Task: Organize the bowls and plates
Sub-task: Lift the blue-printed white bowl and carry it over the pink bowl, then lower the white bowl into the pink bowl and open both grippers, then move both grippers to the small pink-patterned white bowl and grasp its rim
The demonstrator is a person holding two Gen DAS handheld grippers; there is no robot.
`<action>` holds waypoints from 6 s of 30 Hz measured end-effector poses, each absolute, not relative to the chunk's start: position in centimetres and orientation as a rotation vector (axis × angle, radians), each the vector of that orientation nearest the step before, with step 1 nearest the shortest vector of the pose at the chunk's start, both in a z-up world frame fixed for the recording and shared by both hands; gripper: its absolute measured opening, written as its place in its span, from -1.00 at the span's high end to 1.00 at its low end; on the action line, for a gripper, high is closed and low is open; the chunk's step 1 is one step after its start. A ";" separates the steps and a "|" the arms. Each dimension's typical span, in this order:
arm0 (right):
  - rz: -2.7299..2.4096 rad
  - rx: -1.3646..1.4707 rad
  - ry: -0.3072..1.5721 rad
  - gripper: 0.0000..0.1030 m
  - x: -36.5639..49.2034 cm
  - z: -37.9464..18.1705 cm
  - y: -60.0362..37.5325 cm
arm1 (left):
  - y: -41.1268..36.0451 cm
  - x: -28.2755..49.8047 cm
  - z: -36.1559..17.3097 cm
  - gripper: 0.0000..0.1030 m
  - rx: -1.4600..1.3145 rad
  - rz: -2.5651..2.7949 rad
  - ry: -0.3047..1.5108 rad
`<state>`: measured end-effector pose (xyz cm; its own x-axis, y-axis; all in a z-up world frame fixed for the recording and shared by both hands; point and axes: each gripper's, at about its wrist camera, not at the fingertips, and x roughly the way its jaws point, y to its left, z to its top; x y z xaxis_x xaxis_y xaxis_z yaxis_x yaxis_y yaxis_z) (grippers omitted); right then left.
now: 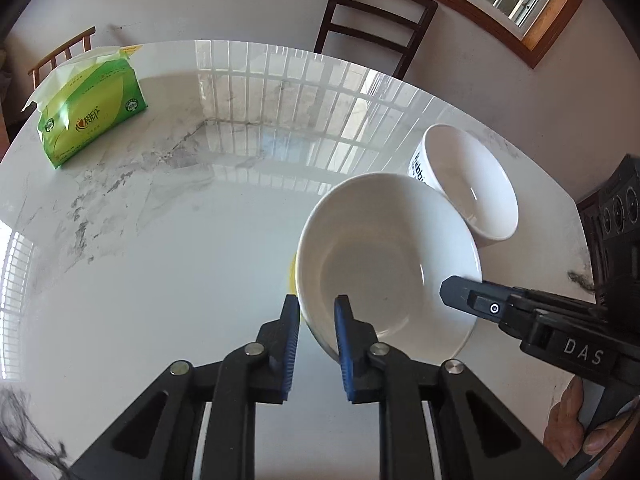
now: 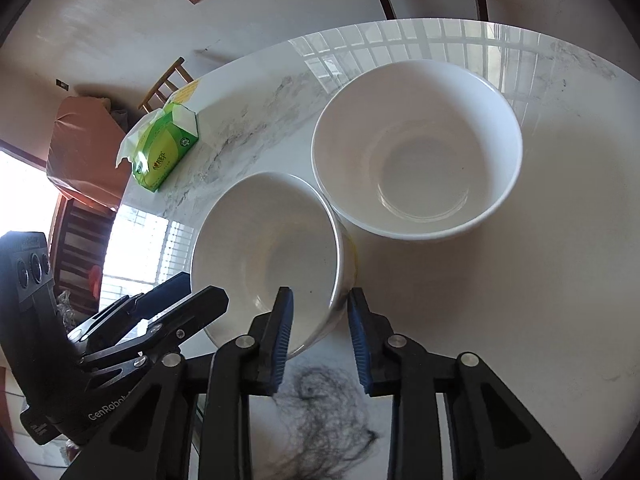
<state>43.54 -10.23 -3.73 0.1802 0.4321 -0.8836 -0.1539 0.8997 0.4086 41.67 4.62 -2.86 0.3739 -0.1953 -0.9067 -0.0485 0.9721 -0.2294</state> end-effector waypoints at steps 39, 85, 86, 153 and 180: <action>0.492 0.314 1.147 0.78 20.6 6.0 -20.1 | -6.1 14.9 10.2 0.69 -0.036 -0.218 0.896; 0.455 0.294 1.208 0.73 10.9 3.0 -19.3 | -6.0 6.6 4.2 0.69 -0.053 -0.209 1.056; 0.454 0.292 1.209 0.73 10.8 3.0 -19.3 | -6.1 6.7 4.1 0.69 -0.051 -0.208 1.055; 0.418 0.281 1.225 0.70 12.1 1.8 -19.3 | -6.2 8.8 3.1 0.37 -0.022 -0.157 1.051; 0.341 0.280 1.070 0.36 21.6 -0.3 -28.0 | -1.6 22.0 3.0 0.29 -0.138 -0.151 1.135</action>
<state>21.56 -28.01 -0.28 0.4370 0.4037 -0.8038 -0.1361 0.9130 0.3846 22.01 -1.62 3.03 0.4139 -0.1896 -0.8903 0.0499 0.9813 -0.1857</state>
